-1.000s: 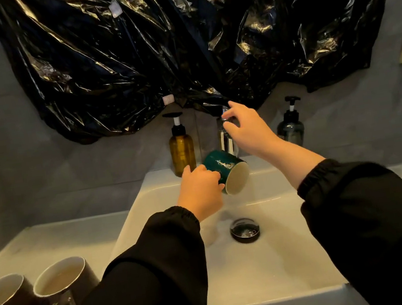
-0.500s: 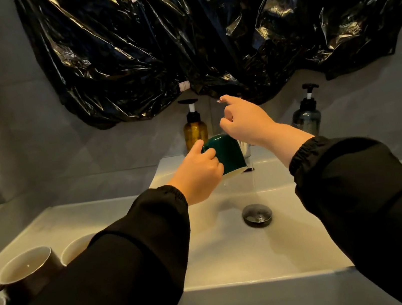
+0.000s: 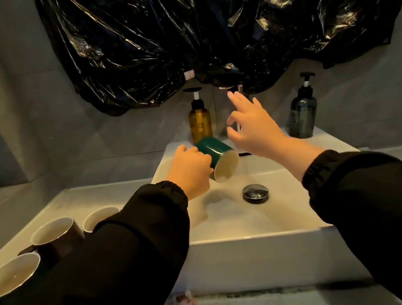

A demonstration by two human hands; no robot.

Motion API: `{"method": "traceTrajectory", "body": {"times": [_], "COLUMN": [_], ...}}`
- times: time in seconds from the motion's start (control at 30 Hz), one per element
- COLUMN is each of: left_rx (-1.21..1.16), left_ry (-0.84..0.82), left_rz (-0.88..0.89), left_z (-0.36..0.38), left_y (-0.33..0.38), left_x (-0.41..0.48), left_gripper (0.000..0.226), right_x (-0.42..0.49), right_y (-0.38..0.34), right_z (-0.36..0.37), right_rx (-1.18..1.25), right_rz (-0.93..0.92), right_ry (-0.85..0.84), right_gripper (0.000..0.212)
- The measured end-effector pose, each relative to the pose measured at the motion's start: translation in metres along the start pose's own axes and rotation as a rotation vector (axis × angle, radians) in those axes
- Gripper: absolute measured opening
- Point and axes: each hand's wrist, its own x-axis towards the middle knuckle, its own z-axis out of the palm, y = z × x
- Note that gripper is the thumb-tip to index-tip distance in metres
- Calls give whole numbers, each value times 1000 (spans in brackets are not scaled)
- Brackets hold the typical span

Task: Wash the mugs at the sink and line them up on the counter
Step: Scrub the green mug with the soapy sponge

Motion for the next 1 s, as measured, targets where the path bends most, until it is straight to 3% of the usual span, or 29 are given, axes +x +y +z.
{"method": "traceTrajectory", "body": {"times": [0.17,0.27,0.37,0.5,0.6,0.73,0.77,0.9,0.97,1.0], "left_rx": [-991,-1459,-1739,-1874,-1906,-2007,-2015,-2004,-1998,-1992], "left_ry": [-52,18,80,217,269,306,302,286,278,271], "left_rz": [-612,-813,-887,-951,-953,-955,-958,-942,-921,-906], "left_z": [10,1,-9,-21,-28,-29,-28,-28,-29,-30], "left_y": [-12,-21,-34,-49,-55,-56,-56,-52,-48,-46], "left_x": [-8,-26,-48,-78,-97,-112,-114,-117,-116,-115], "left_gripper": [27,33,34,35,33,32,32,33,33,33], "right_x": [-42,-58,-75,-111,-139,-166,-172,-182,-177,-173], "right_y": [-18,-45,-83,-142,-178,-204,-205,-203,-199,-196], "right_z": [-3,-11,-19,-22,-10,25,33,51,46,39], "right_rx": [105,163,173,203,165,127,138,103,183,231], "right_rz": [111,110,-30,-417,-600,-444,-424,-495,-457,-411], "right_ry": [-288,-273,-167,-70,-249,-786,-855,-807,-773,-759], "right_gripper": [25,25,21,9,14,47,49,30,7,8]}}
